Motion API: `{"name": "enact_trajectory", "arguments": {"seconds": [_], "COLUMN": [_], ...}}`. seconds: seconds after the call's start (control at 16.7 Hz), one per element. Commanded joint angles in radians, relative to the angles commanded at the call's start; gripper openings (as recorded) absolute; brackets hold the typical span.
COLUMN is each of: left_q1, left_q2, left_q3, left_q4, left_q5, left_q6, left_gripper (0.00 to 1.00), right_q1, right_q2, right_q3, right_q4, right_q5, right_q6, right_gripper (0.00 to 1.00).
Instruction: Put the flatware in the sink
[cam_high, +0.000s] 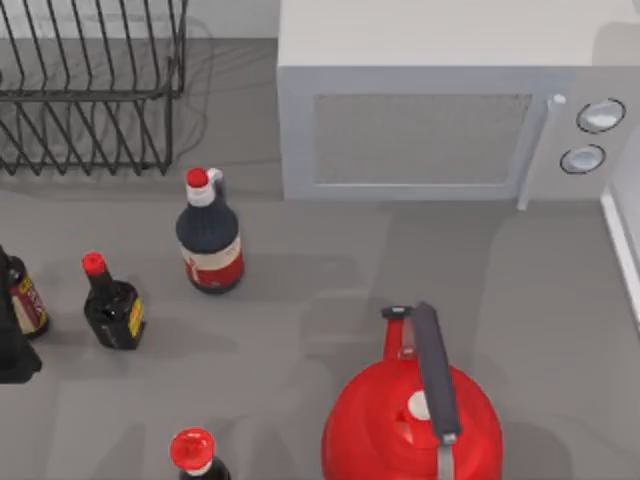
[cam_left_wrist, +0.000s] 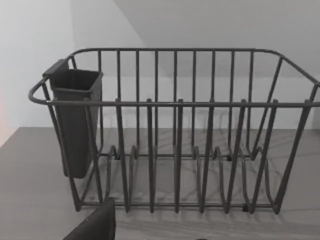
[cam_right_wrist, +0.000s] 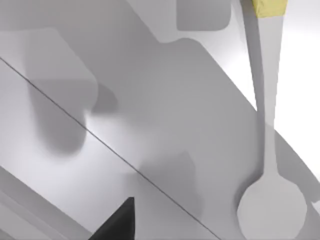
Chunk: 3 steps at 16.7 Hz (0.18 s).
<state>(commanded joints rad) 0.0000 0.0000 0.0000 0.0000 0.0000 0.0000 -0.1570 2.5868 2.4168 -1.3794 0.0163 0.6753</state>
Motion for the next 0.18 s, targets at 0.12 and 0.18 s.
{"name": "enact_trajectory", "arguments": {"seconds": [0.12,0.18], "left_q1": [0.000,0.000], "left_q2": [0.000,0.000], "left_q3": [0.000,0.000], "left_q4": [0.000,0.000], "left_q5": [0.000,0.000], "left_q6": [0.000,0.000], "left_gripper": [1.00,1.00], "right_q1": [0.000,0.000], "right_q2": [0.000,0.000], "right_q3": [0.000,0.000], "right_q4": [0.000,0.000], "right_q5": [0.000,0.000], "right_q6": [0.000,0.000], "right_gripper": [1.00,1.00]}}
